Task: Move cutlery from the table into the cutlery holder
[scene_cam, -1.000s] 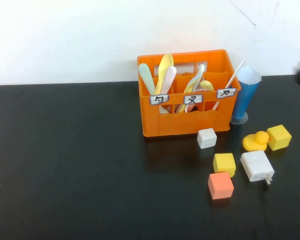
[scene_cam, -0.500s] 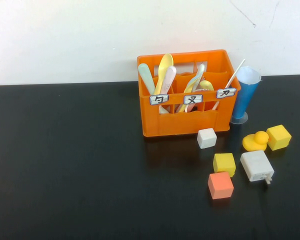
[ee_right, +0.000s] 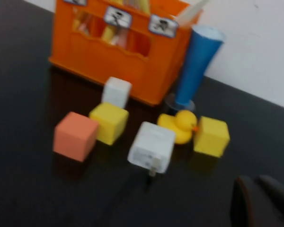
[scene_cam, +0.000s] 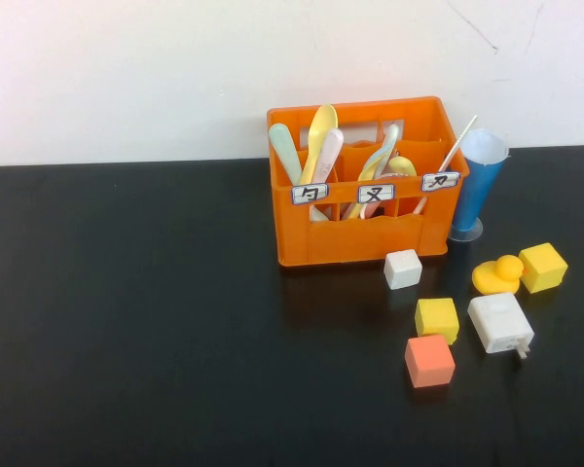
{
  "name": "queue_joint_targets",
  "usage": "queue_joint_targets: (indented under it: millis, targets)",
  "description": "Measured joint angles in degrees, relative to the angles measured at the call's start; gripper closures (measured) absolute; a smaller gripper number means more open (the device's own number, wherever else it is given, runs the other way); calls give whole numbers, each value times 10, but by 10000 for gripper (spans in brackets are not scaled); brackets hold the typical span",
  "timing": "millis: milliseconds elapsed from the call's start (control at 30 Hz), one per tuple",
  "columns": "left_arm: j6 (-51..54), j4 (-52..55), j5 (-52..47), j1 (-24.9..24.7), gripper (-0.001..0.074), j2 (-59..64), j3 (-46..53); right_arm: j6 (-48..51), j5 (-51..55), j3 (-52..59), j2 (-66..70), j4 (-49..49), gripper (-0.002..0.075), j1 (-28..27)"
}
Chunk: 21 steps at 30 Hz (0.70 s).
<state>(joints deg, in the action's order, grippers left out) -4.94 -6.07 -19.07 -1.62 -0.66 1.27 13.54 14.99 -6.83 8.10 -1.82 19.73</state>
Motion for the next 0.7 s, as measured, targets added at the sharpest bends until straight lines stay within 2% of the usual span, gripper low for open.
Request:
queue_joint_targets:
  millis: [133, 233, 333, 533, 700]
  targets:
    - [0, 0, 0, 0, 736, 0, 0, 73, -16, 41, -26, 83, 715, -82]
    - [0, 0, 0, 0, 736, 0, 0, 80, -29, 70, -34, 94, 715, -142]
    - [0, 0, 0, 0, 736, 0, 0, 39, -24, 85, -66, 61, 715, -177]
    - [0, 0, -1, 0, 736, 0, 0, -97, 45, 83, -87, -6, 715, -190]
    - [0, 0, -1, 0, 736, 0, 0, -113, 49, 83, -88, -12, 715, -190]
